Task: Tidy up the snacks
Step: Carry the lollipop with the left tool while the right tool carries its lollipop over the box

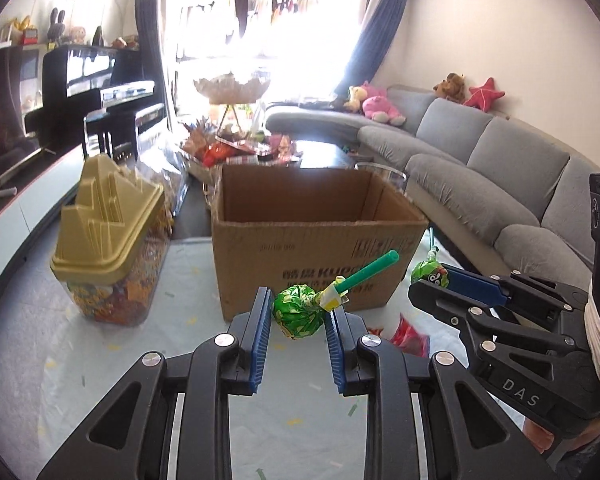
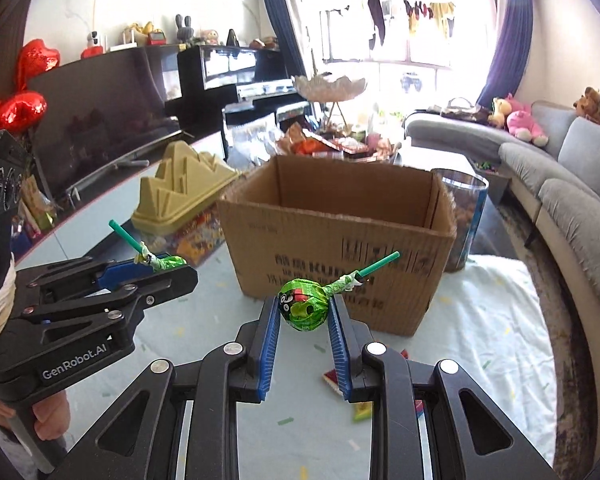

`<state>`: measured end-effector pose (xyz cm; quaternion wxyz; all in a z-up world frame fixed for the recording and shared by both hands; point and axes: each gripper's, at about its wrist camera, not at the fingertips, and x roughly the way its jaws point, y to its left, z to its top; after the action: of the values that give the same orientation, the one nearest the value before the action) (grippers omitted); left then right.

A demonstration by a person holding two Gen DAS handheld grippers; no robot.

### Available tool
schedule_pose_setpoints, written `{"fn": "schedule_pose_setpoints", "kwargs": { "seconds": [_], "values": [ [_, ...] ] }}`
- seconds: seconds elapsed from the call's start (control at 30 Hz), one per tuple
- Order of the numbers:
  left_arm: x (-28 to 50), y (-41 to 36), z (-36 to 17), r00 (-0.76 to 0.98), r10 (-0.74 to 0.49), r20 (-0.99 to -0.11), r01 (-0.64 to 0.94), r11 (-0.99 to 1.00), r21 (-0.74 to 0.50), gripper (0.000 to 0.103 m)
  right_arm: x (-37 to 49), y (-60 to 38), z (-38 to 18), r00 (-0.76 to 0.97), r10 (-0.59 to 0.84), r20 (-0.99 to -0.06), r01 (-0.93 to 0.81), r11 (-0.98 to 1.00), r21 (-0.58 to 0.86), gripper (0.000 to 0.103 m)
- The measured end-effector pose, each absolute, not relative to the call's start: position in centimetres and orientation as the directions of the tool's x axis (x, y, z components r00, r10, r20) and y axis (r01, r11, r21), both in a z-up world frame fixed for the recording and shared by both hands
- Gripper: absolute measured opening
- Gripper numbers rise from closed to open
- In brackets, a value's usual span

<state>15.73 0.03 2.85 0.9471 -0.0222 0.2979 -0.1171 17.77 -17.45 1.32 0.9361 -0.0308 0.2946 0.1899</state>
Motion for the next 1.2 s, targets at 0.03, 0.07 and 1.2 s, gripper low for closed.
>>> {"fn": "schedule_pose_setpoints", "kwargs": {
  "seconds": [0.03, 0.07, 1.2],
  "values": [
    [15.7, 0.0, 3.5, 0.802, -0.235, -0.549, 0.210, 0.972, -0.109, 0.027, 17.7, -17.5, 1.8, 0.760, 0.339, -0.555, -0.377, 0.925, 0.049, 0.026],
    [15.7, -0.1, 3.9, 0.808, -0.234, -0.541, 0.209, 0.972, -0.108, 0.027, 17.7, -17.6, 2.3, 0.765, 0.340, -0.547, -0.379, 0.924, 0.043, 0.026],
    [28.4, -0.5, 5.9, 0.779, -0.193, -0.596, 0.180, 0.980, -0.082, 0.027, 27.8, -16.5, 5.5, 0.778, 0.297, -0.554, -0.369, 0.929, -0.020, 0.026]
  ]
}}
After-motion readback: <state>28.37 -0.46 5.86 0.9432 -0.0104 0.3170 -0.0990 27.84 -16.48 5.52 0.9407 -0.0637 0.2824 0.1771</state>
